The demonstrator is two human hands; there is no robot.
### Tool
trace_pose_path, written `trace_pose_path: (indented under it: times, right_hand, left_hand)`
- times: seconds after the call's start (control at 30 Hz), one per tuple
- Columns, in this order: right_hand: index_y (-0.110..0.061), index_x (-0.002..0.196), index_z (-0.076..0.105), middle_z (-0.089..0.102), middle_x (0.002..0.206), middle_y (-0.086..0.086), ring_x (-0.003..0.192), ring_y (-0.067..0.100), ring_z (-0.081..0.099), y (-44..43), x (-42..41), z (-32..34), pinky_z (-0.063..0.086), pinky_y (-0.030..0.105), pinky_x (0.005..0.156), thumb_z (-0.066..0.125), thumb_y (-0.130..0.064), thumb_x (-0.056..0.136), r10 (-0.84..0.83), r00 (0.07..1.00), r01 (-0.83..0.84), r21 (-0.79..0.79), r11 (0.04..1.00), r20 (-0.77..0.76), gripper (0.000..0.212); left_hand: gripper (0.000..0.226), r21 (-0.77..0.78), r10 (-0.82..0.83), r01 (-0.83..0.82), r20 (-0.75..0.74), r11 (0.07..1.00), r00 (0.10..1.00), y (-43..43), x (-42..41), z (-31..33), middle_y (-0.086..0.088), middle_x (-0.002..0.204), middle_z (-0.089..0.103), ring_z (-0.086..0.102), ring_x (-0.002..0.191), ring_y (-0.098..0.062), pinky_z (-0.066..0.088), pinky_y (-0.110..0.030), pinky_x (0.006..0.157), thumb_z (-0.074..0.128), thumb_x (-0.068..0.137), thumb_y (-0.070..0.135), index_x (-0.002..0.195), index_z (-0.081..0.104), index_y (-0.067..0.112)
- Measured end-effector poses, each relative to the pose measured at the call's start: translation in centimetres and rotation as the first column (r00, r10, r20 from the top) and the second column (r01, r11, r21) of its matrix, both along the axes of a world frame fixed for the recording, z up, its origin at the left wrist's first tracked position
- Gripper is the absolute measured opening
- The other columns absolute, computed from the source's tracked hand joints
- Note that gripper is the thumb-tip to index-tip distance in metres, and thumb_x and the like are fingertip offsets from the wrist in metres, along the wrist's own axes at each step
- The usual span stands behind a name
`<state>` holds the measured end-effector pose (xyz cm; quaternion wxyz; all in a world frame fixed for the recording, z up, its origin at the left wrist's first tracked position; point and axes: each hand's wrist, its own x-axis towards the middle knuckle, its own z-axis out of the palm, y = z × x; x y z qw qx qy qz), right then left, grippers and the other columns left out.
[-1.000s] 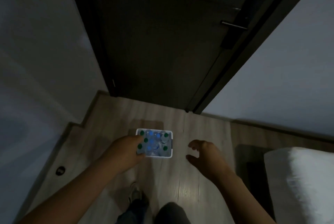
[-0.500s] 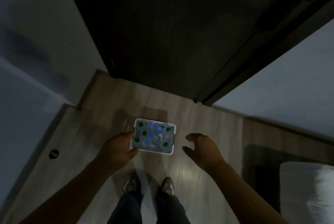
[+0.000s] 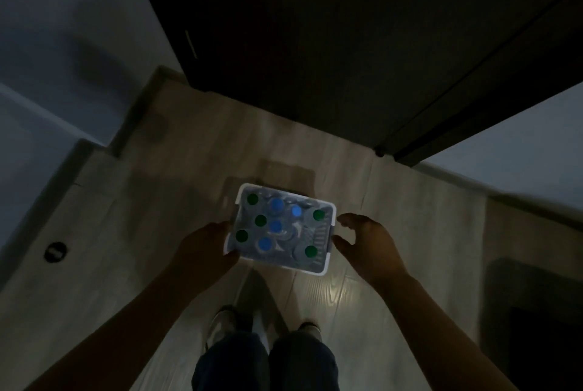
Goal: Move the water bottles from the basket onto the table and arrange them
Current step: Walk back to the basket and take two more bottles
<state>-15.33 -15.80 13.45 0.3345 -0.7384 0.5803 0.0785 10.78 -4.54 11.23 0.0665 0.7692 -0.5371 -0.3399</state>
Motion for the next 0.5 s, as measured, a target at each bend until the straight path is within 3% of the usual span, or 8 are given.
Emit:
trace_pose_path:
  times: [0.1, 0.17, 0.23, 0.37, 0.5]
  right_hand:
    - [-0.02, 0.128, 0.055, 0.063, 0.123, 0.0, 0.108, 0.013, 0.06, -0.6, 0.1, -6.5, 0.038, 0.016, 0.084, 0.064, -0.033, 0.089, -0.023, 0.999, 0.024, -0.03, 0.999, 0.029, 0.042]
    - [-0.018, 0.127, 0.056, 0.063, 0.123, 0.002, 0.108, 0.014, 0.06, -0.9, 0.1, -10.7, 0.039, 0.016, 0.085, 0.064, -0.03, 0.089, -0.032, 0.998, 0.036, -0.061, 0.997, 0.059, 0.041]
    - [-0.016, 0.127, 0.056, 0.063, 0.124, 0.004, 0.108, 0.016, 0.06, -1.2, 0.1, -14.6, 0.041, 0.018, 0.086, 0.066, -0.027, 0.088, -0.045, 0.993, 0.056, -0.096, 0.994, 0.108, 0.042]
    - [-0.014, 0.129, 0.055, 0.061, 0.126, 0.004, 0.111, 0.018, 0.058, -1.8, -0.1, -21.6, 0.04, 0.02, 0.089, 0.07, -0.023, 0.085, -0.052, 0.979, 0.088, -0.179, 0.98, 0.196, 0.046]
    - [-0.014, 0.132, 0.053, 0.059, 0.126, 0.003, 0.11, 0.013, 0.056, -1.8, -0.4, -26.2, 0.038, 0.019, 0.088, 0.072, -0.02, 0.083, -0.043, 0.957, 0.127, -0.278, 0.952, 0.288, 0.053]
  left_hand:
    - [0.045, -0.014, -0.002, 0.003, 0.023, 1.0, 1.0, -0.5, 0.2, -6.1, -0.008, 0.12, 0.063, 0.06, 0.109, -0.022, 0.035, -0.019, 0.083, 0.063, 0.088, 0.031, 0.127, 0.054, 0.01]
    - [0.037, -0.077, -0.049, 0.049, -0.002, 0.996, 0.999, -0.5, 0.3, -10.0, -0.013, 0.097, 0.07, 0.068, 0.088, -0.028, 0.044, -0.024, 0.073, 0.06, 0.088, 0.033, 0.105, 0.066, 0.002]
    - [0.05, -0.141, -0.104, 0.099, -0.028, 0.985, 0.994, -0.4, 0.7, -14.2, -0.011, 0.081, 0.07, 0.068, 0.072, -0.024, 0.049, -0.025, 0.064, 0.049, 0.085, 0.049, 0.09, 0.068, 0.002]
    - [0.035, -0.135, -0.008, -0.003, -0.075, 0.991, 0.997, -0.3, 1.3, -21.0, 0.005, 0.096, 0.065, 0.062, 0.085, -0.015, 0.043, -0.024, 0.069, 0.069, 0.075, 0.042, 0.1, 0.061, 0.018]
    - [0.065, -0.182, 0.065, -0.09, -0.139, 0.979, 0.988, 0.7, 1.1, -25.5, 0.012, 0.115, 0.05, 0.052, 0.103, -0.007, 0.039, -0.02, 0.089, 0.08, 0.073, 0.031, 0.13, 0.053, 0.016]
